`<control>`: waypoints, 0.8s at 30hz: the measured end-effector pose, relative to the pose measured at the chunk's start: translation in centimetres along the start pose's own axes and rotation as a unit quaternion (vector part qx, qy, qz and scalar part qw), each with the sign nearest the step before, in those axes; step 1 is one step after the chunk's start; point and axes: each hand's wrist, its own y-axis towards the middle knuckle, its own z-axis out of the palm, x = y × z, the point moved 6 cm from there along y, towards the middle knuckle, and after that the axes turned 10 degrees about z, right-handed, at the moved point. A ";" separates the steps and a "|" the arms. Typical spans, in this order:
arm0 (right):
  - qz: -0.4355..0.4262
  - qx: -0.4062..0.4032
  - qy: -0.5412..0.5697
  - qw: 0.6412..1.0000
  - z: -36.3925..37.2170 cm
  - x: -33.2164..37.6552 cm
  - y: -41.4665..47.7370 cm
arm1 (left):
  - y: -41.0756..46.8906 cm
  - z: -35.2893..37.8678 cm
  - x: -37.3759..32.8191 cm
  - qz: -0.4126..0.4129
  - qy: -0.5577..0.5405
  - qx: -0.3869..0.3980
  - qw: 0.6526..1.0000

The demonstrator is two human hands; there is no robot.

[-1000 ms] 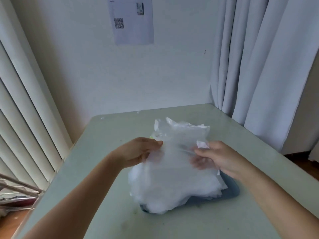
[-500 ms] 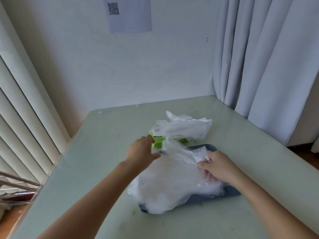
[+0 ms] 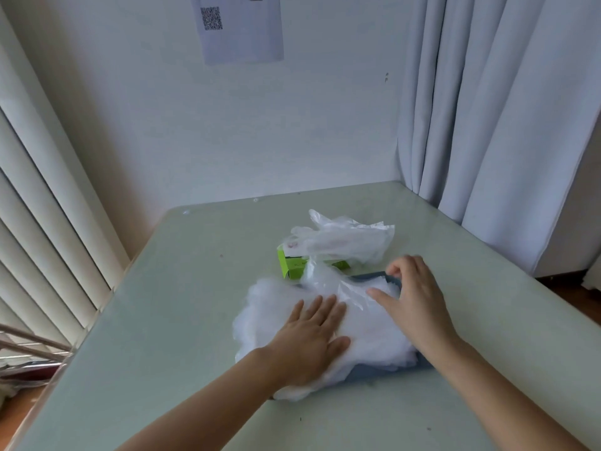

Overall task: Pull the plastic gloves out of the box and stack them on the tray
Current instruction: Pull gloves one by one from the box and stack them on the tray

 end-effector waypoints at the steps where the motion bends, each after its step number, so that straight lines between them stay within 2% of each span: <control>1: -0.073 -0.030 0.008 0.997 -0.3 1.3 -0.4 | 0.0 0.0 -0.1 0.002 0.004 -0.004 1.000; 2: -0.131 -0.017 0.021 0.991 0.2 2.3 -0.7 | 0.0 0.0 -0.1 0.002 0.006 -0.006 1.000; 4: -0.169 0.105 0.039 0.979 2.7 3.1 -1.7 | 0.1 0.1 -0.2 0.001 0.004 -0.007 1.000; 7: -0.106 0.299 -0.018 0.948 6.8 2.2 -3.3 | 0.1 0.3 -0.2 -0.004 -0.003 -0.015 1.000; 9: -0.078 0.367 -0.121 0.919 8.0 0.8 -3.7 | 0.0 0.5 0.2 -0.031 0.001 -0.022 0.999; 13: -0.054 0.378 -0.201 0.902 7.4 -0.3 -3.8 | -1.3 1.1 1.5 -0.113 -0.035 -0.003 0.993; 18: -0.043 0.408 -0.221 0.885 6.6 -0.3 -3.8 | -3.6 0.8 3.4 -0.162 0.024 0.049 0.985; 24: -0.051 0.392 -0.200 0.897 5.7 0.6 -3.6 | -6.7 -1.4 4.3 -0.164 0.000 0.125 0.979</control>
